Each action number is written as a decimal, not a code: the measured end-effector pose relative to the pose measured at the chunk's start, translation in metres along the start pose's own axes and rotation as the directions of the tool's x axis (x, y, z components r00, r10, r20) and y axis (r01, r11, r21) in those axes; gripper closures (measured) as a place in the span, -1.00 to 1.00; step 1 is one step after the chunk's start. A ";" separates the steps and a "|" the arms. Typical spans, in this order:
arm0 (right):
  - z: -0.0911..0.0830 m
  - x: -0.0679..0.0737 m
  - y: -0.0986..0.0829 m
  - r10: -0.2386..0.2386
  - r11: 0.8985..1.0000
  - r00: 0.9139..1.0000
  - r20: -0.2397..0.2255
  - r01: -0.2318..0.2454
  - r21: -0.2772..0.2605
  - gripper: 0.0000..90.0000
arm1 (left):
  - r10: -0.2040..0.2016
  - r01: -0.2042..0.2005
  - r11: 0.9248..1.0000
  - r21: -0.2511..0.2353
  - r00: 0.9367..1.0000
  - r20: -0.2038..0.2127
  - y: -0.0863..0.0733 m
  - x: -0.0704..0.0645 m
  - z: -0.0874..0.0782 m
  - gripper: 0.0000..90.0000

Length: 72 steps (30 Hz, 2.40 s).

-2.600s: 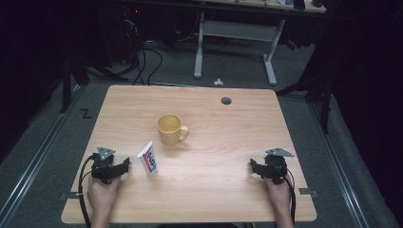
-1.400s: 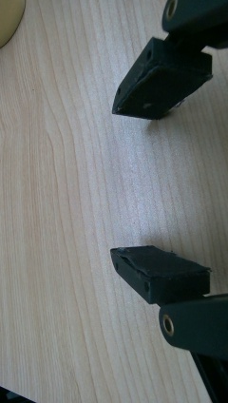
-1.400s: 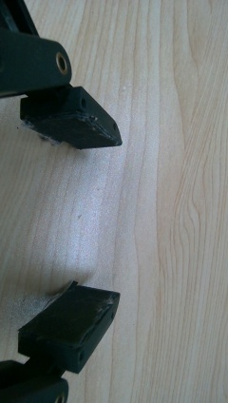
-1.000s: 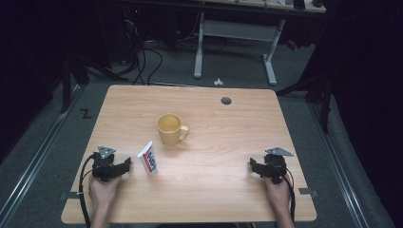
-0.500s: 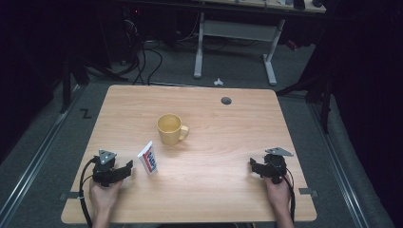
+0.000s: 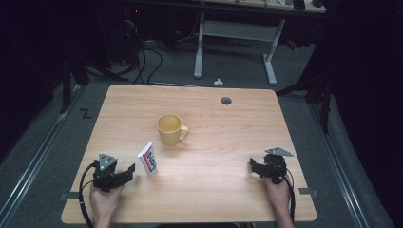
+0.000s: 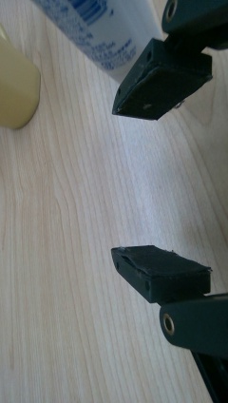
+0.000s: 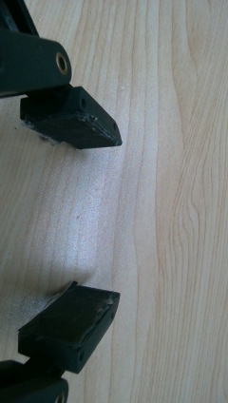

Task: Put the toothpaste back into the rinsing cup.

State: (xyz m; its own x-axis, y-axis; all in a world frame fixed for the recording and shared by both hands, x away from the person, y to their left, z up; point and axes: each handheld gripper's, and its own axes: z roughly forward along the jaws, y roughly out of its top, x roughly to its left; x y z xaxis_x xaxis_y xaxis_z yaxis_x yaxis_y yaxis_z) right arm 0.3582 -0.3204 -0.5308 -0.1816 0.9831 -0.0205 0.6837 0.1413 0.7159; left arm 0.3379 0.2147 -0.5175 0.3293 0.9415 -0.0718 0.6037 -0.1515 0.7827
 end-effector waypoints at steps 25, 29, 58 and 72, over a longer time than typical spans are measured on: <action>0.000 0.000 0.000 -0.001 1.000 1.000 -0.002 0.001 0.000 -0.50 | 0.010 -0.008 1.000 -0.029 0.996 0.090 -0.006 -0.022 -0.022 -0.41; 0.000 0.000 0.000 -0.002 1.000 1.000 -0.002 0.002 0.000 -0.50 | 0.032 -0.030 0.999 -0.018 0.995 0.098 -0.007 -0.027 -0.020 -0.41; -0.001 0.001 -0.001 -0.004 1.000 1.000 -0.003 0.004 -0.001 -0.50 | 0.091 -0.088 0.996 -0.028 0.985 0.147 0.007 -0.056 -0.012 -0.30; -0.001 0.001 -0.001 -0.004 1.000 1.000 -0.003 0.004 -0.001 -0.50 | 0.088 -0.079 0.995 -0.061 0.985 0.150 0.022 -0.061 -0.006 -0.18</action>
State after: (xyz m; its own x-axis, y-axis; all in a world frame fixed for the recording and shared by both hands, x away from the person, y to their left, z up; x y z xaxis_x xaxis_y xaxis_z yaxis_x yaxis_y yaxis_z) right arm 0.3564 -0.3200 -0.5309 -0.1868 0.9822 -0.0214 0.6822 0.1454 0.7165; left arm 0.3272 0.1561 -0.4923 0.4864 0.8685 -0.0953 0.5305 -0.2069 0.8220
